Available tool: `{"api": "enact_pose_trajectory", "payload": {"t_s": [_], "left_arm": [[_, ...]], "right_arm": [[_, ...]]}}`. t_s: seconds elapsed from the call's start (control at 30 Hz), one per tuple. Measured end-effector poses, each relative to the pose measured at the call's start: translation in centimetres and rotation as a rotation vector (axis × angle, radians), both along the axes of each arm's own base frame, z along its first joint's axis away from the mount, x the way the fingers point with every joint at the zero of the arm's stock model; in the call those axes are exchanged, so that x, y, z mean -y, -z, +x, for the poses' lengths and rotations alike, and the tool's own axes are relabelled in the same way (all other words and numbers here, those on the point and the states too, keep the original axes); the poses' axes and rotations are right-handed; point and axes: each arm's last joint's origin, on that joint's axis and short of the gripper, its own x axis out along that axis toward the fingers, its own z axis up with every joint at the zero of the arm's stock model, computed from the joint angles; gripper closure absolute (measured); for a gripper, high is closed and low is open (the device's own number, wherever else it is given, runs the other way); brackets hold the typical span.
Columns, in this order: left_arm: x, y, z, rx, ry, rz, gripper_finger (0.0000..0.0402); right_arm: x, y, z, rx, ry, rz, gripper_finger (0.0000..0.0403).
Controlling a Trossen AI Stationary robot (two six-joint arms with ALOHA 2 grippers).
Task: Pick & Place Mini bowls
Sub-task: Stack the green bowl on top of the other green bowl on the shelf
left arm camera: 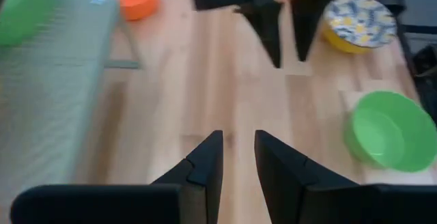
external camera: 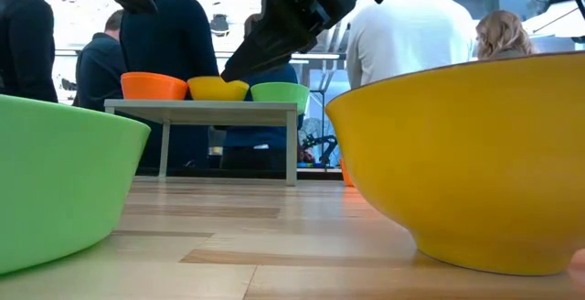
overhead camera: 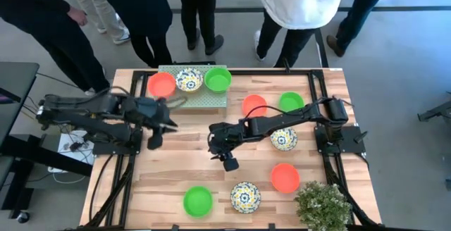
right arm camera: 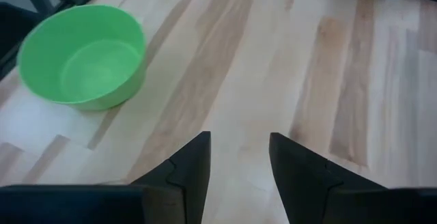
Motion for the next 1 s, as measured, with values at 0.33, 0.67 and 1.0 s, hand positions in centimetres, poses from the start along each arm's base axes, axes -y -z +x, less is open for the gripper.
{"api": "enact_pose_trajectory", "payload": {"t_s": [0.33,0.67,1.0], "left_arm": [[5.0,6.4,2.1,0.161,0.162,-0.048,0.0315],[7.4,11.3,1.2,0.197,0.058,-0.029,0.0315],[7.5,12.0,0.9,0.199,0.054,-0.040,0.0315]], "right_arm": [[-1.0,0.0,-0.1,-0.028,0.064,0.092,0.0258],[-2.0,-0.4,0.1,-0.004,0.104,0.172,0.0258],[-4.3,2.2,1.0,-0.028,0.090,0.271,0.0258]]}}
